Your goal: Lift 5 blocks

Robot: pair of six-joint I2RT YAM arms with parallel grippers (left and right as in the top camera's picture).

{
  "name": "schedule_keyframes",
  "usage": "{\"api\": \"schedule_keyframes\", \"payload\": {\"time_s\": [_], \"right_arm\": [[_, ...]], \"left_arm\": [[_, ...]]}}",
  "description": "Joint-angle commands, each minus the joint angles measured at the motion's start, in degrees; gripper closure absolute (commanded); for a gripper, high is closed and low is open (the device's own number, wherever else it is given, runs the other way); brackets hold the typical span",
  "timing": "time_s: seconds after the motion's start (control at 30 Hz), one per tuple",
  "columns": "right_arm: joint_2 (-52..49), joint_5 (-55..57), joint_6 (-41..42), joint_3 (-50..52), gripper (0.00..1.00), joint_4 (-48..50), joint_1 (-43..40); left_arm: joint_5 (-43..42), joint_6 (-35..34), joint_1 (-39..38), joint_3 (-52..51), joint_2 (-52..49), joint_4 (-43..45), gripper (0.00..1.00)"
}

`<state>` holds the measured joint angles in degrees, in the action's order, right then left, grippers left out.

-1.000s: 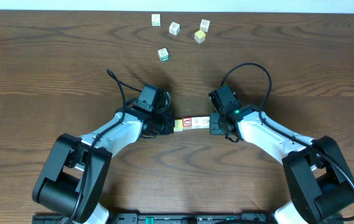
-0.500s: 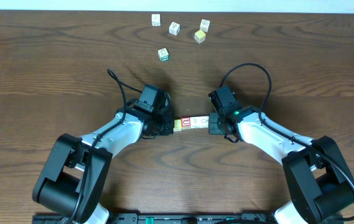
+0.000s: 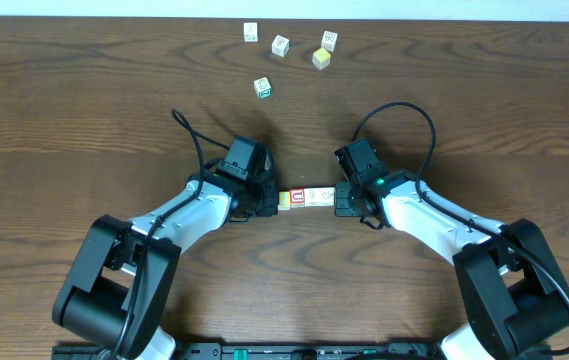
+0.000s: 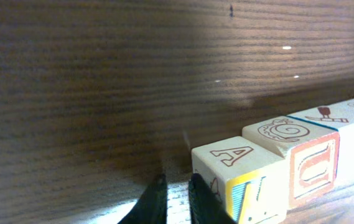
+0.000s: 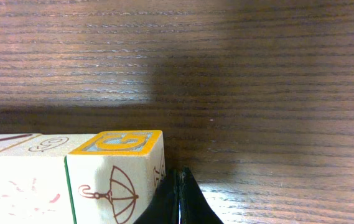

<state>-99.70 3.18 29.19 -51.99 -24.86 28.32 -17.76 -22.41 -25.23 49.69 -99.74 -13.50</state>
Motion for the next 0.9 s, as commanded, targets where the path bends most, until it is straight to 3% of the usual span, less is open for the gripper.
{"api": "schedule_keyframes", "payload": {"time_s": [0.0,0.37,0.57,0.6,0.7,0.87], "right_arm": [[1.1,-0.6,0.6,0.1,0.96,-0.1,1.0],[1.1,-0.6,0.6,0.1,0.97,-0.3,1.0],[1.1,-0.6,0.6,0.1,0.99,-0.8,1.0],[1.1,-0.6,0.6,0.1,0.99,-0.9,1.0],[1.1,-0.6,0.6,0.1,0.99,-0.9,1.0],[1.1,-0.6,0.5,0.1,0.99,-1.2,1.0]], "left_arm": [[1.0,0.2,-0.2,1.1,0.1,-0.6,0.83],[1.0,0.2,-0.2,1.1,0.1,-0.9,0.78],[6.1,0.2,-0.2,1.1,0.1,-3.0,0.81],[6.8,0.2,-0.2,1.1,0.1,-3.5,0.88],[7.0,0.3,-0.2,1.1,0.1,-4.2,0.92],[9.9,0.2,-0.2,1.1,0.1,-4.3,0.92]]}}
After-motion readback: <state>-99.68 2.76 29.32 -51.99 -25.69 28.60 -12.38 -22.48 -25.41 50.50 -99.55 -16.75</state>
